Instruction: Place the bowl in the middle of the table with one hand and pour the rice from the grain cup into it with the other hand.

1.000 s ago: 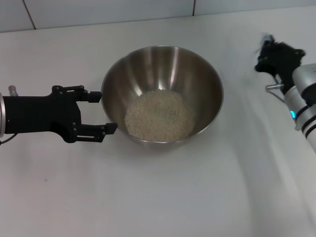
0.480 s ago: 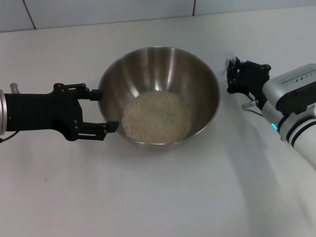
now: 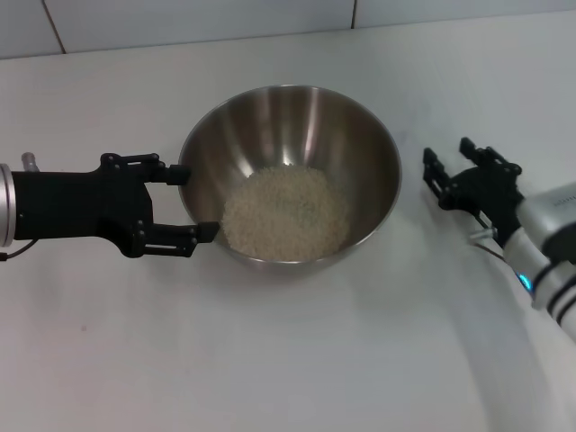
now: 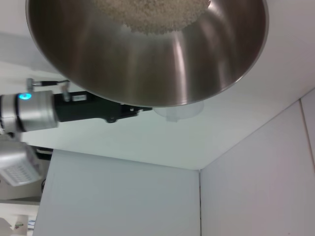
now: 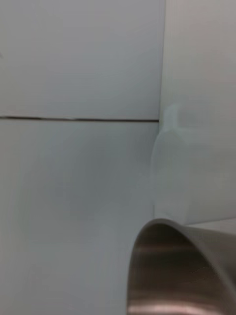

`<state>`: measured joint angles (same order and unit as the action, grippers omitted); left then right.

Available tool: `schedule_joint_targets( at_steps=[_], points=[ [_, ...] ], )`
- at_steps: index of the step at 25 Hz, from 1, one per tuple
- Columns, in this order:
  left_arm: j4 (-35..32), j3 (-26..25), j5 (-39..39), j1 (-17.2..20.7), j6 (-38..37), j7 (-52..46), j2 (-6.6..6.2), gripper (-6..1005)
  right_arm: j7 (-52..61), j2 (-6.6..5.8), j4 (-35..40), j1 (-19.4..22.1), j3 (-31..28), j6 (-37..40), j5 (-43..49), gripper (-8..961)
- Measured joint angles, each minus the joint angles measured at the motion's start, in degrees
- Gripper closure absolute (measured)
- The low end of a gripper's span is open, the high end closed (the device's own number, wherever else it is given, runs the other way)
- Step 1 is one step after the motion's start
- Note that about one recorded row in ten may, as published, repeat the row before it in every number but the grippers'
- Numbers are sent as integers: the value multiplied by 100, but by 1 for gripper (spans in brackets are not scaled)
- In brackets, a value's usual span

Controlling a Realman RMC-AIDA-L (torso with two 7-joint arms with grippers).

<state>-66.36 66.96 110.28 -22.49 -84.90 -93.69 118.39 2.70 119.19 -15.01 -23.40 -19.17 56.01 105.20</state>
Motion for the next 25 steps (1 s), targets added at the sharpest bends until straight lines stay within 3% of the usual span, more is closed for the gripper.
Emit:
schedule_joint_targets(
  at_steps=[3, 5, 6, 7, 8, 9, 10, 11, 12, 15, 16, 17, 18, 19, 20, 21, 22, 23, 24, 25],
  points=[
    [2, 0, 1, 12, 3, 0, 0, 155, 52, -34, -231, 608, 24, 1110, 72, 398],
    [4, 0, 1, 17, 0, 0, 0, 155, 55, -70, -311, 740, 11, 1322, 86, 330],
    [8, -1, 1, 29, 1, 0, 0, 155, 63, -196, -519, 981, -30, 1799, 94, 310],
    [8, -1, 1, 29, 1, 0, 0, 155, 63, -196, -519, 981, -30, 1799, 94, 291],
    [9, 0, 1, 34, 1, 0, 0, 155, 94, -399, -737, 1157, -77, 2396, 99, 272],
    [9, 0, 1, 37, -1, 0, 0, 155, 94, -399, -737, 1157, -77, 2396, 99, 253],
    [10, 0, 1, 39, 2, 0, 0, 155, 168, -515, -806, 1181, -77, 2664, 168, 234],
    [10, 0, 1, 30, -1, 0, -2, 155, 516, -841, -899, 1124, -85, 3075, 463, 214],
    [10, 0, 1, 30, -1, 0, -2, 155, 516, -841, -899, 1124, -85, 3075, 463, 195],
    [10, 0, 1, 20, 1, 0, -7, 155, 1715, -1438, -740, 700, -99, 3353, 1506, 137],
    [10, 0, 1, 17, -1, 0, -9, 155, 2679, -1698, -357, 306, -111, 3539, 2133, 118],
    [10, 0, 1, 17, -1, 0, -9, 155, 2679, -1698, -357, 306, -111, 3539, 2133, 118],
    [11, 0, 1, 9, -2, 0, -8, 155, 3819, -1826, 348, -223, -82, 3730, 2700, 118],
    [11, 0, 1, 9, -2, 0, -8, 155, 3819, -1826, 348, -223, -82, 3730, 2700, 119],
    [14, 0, 1, 5, 0, 0, -9, 155, 4331, -1828, 784, -504, -58, 3821, 3046, 119],
    [17, 0, 1, -8, -2, 0, -9, 155, 5147, -1710, 1735, -1075, 3, 4049, 3699, 119],
    [17, 0, 1, -8, -2, 0, -9, 155, 5147, -1710, 1735, -1075, 3, 4049, 3699, 119],
    [18, -1, 1, -10, 1, 0, -9, 155, 5653, -1395, 2878, -1520, 241, 4384, 4064, 119],
    [18, 0, 1, -15, 2, 0, -9, 155, 5883, -1167, 3520, -1721, 456, 4552, 4136, 120],
    [18, 0, 0, -17, 0, 0, -9, 155, 5883, -1167, 3520, -1721, 456, 4552, 4136, 120]
  ],
)
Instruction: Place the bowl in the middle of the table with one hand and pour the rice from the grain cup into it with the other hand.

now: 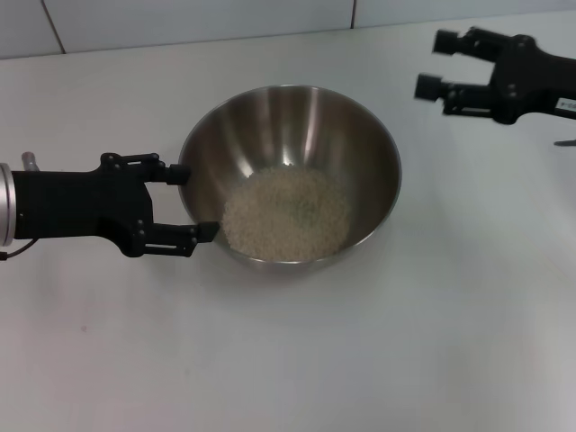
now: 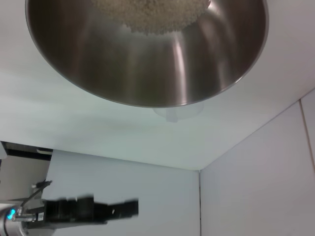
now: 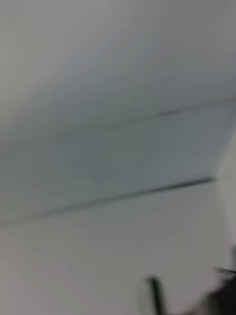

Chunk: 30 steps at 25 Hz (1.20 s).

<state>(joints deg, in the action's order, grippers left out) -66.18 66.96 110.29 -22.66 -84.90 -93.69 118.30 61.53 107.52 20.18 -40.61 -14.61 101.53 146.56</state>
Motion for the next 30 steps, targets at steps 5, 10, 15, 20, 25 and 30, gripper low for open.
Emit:
schedule_joint_targets(
  at_steps=[5, 10, 15, 20, 25, 30],
  points=[
    [1, 4, 2, -38, -2, -1, 4, 155, 833, 1211, 3521, -394, 1666, 380, -167, 120],
    [5, 23, 187, -86, -8, -83, 12, 155, 2171, 1173, 4480, -28, 3531, 174, -1078, 120],
    [-5, 65, 240, -150, -6, -143, 13, 155, 2772, 1191, 4619, 399, 4800, -203, -1652, 120],
    [-30, 56, 236, -165, -2, -145, 17, 155, 2846, 1194, 4492, 509, 5147, -322, -1745, 120],
    [-34, 57, 238, -169, 1, -148, 18, 155, 2854, 1194, 4329, 511, 5181, -352, -1752, 119],
    [-36, 58, 241, -175, 0, -171, 18, 155, 2857, 1193, 4251, 516, 5195, -355, -1734, 119]
  ],
)
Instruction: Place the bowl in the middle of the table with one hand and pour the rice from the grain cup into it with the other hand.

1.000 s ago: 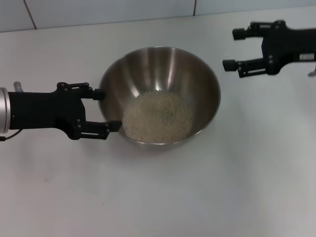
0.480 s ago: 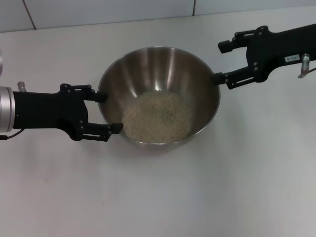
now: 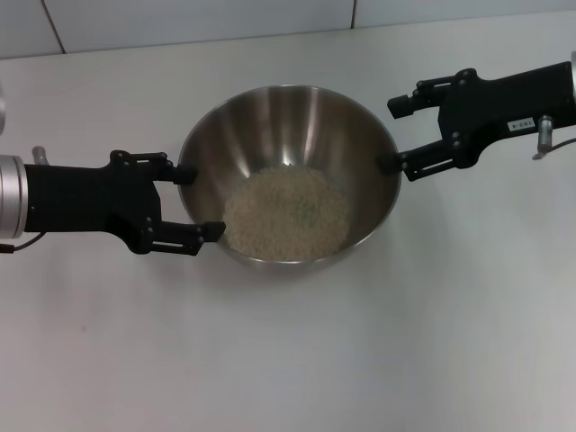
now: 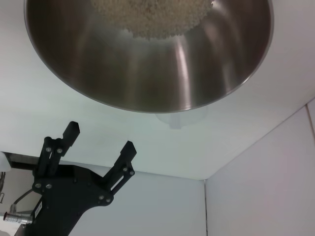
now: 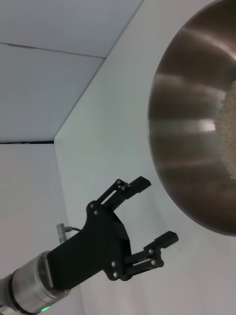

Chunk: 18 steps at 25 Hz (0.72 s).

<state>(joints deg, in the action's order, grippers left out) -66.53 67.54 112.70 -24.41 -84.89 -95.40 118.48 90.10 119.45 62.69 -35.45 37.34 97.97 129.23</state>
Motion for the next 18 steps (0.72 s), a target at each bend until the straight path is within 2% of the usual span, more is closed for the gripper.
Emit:
schedule_joint_targets(
  at_steps=[18],
  points=[
    [0, 13, 23, -29, 0, -66, 0, 155, 67, -6, 77, 210, 220, -61, 11, 119]
  ],
)
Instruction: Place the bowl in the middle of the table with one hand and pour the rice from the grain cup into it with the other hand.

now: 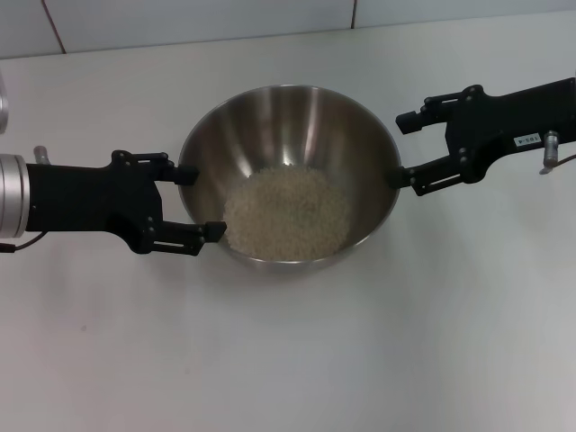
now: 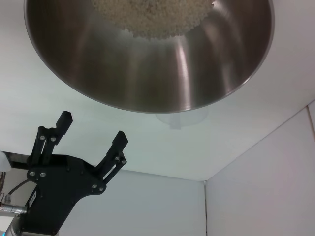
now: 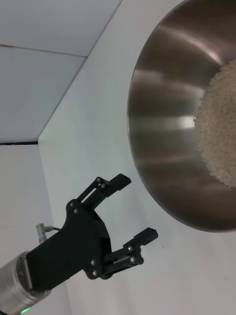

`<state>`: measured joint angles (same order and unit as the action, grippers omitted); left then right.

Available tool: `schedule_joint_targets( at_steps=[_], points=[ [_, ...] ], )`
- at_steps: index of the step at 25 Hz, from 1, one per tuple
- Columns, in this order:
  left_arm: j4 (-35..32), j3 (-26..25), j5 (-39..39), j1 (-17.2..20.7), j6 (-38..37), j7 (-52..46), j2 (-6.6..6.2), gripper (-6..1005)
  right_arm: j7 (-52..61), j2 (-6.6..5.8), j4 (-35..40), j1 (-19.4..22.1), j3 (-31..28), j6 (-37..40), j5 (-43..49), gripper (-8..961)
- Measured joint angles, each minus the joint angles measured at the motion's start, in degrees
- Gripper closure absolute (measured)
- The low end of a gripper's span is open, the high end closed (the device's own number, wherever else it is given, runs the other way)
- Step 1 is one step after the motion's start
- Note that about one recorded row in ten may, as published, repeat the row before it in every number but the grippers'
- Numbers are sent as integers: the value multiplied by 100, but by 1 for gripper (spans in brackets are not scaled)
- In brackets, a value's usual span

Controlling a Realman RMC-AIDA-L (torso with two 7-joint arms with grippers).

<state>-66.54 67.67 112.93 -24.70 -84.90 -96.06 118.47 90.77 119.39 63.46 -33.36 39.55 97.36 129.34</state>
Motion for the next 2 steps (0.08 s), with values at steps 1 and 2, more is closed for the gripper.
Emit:
schedule_joint_targets(
  at_steps=[1, 2],
  points=[
    [0, 0, 0, 0, 0, -3, 0, 155, -1, 2, -4, 4, 0, -11, -2, 119],
    [-1, 0, 0, 0, 0, -10, 0, 155, -1, 5, -8, 9, 0, -25, -5, 119]
  ],
)
